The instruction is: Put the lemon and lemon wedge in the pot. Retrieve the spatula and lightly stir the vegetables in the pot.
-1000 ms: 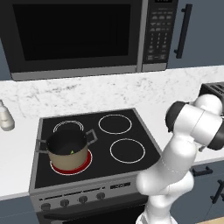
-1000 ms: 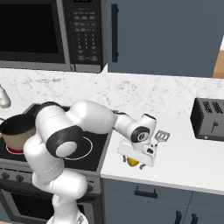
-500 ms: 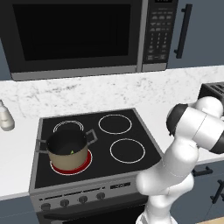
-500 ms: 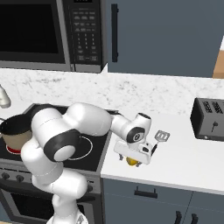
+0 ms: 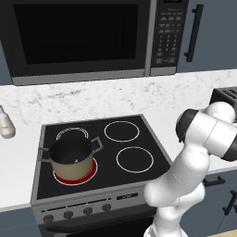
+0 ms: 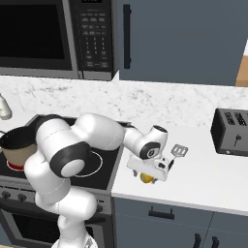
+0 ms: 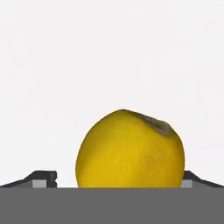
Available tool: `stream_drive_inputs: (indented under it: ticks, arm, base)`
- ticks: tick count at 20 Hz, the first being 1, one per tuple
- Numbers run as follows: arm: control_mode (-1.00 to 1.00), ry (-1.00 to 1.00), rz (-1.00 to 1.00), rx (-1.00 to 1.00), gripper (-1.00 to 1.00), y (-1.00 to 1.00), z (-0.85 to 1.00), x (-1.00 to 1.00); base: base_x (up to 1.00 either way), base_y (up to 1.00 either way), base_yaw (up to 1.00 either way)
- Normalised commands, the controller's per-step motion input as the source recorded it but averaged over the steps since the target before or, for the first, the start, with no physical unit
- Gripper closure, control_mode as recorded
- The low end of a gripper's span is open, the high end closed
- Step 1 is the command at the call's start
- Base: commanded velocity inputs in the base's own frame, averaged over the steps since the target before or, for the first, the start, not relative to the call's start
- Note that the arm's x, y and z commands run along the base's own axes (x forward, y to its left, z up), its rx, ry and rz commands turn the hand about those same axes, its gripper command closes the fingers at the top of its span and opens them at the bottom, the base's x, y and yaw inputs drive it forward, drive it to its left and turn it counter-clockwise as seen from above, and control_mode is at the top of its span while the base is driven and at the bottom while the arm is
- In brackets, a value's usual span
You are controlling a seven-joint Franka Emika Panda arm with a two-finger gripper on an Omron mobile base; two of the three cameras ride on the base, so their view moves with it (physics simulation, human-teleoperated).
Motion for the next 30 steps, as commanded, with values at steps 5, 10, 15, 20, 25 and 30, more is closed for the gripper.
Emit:
stream_drive_inputs:
  ticks: [5, 10, 15, 20, 25, 30]
  arm:
    - [-1.00, -0.10, 0.00, 0.00, -1.00, 0.00, -0.05, 0.24]
    - [-1.00, -0.02, 0.00, 0.00, -1.00, 0.00, -0.22, 0.05]
    - [-1.00, 0.00, 0.00, -0.01, 1.00, 0.00, -0.25, -0.02]
    - [-1.00, -0.10, 0.00, 0.00, 1.00, 0.08, 0.29, -0.45]
    - [-1.00, -0.20, 0.00, 0.02, 1.00, 0.61, 1.00, -0.53]
    - [-1.00, -0.05, 0.04, 0.00, 1.00, 0.97, 0.97, -0.24]
  base:
    - [0.00, 0.00, 0.00]
    - [0.00, 0.00, 0.00]
    - [0.00, 0.00, 0.00]
    - [0.00, 0.00, 0.00]
    - [0.00, 0.00, 0.00]
    - [0.00, 0.00, 0.00]
